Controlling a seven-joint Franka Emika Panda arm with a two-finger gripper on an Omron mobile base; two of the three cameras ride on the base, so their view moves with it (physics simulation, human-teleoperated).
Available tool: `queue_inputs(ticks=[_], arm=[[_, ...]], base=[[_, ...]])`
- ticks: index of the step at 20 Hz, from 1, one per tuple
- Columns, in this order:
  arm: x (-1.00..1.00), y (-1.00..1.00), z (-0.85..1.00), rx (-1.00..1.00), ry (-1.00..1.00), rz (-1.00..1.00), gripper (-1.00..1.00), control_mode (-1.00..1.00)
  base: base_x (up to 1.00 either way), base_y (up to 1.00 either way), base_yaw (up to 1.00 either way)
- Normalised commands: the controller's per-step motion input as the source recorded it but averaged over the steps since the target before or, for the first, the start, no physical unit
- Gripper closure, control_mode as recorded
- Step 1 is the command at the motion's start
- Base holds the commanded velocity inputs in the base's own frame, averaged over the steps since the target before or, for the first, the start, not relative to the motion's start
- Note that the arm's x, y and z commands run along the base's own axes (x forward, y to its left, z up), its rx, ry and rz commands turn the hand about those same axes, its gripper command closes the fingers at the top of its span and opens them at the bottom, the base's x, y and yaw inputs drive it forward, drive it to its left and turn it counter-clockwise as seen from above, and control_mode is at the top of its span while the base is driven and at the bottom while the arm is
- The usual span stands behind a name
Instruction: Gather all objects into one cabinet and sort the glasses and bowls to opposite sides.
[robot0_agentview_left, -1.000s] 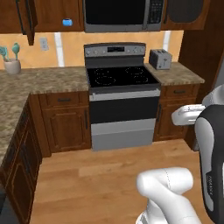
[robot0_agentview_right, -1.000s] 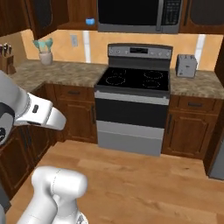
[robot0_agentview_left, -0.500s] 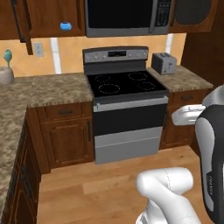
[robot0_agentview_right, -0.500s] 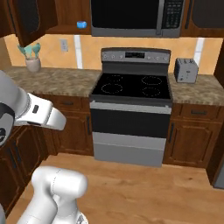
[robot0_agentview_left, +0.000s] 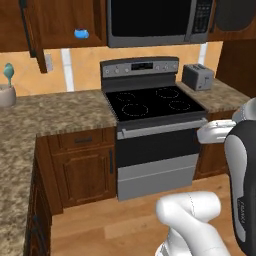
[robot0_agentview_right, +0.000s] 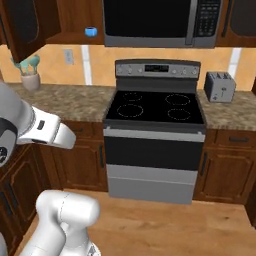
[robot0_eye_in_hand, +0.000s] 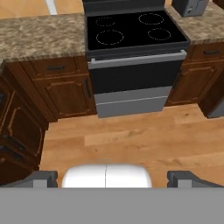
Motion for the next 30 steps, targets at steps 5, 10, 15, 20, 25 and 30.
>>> queue_inputs(ticks=[5, 10, 15, 20, 25, 30], arm=[[0.00, 0.00, 0.00, 0.00, 0.00, 0.00, -1.00, 1.00], [0.00, 0.00, 0.00, 0.00, 0.00, 0.00, -1.00, 1.00], [0.00, 0.00, 0.00, 0.00, 0.00, 0.00, -1.00, 1.00], [0.00, 0.00, 0.00, 0.00, 0.00, 0.00, -1.00, 1.00], [0.00, 0.00, 0.00, 0.00, 0.00, 0.00, -1.00, 1.00], [0.00, 0.00, 0.00, 0.00, 0.00, 0.00, -1.00, 1.00]], base=[[0.59, 0.61, 0.00], [0.69, 0.53, 0.00], [0.70, 0.35, 0.00], [0.64, 0.09, 0.04], [0.55, 0.00, 0.03], [0.29, 0.06, 0.04]])
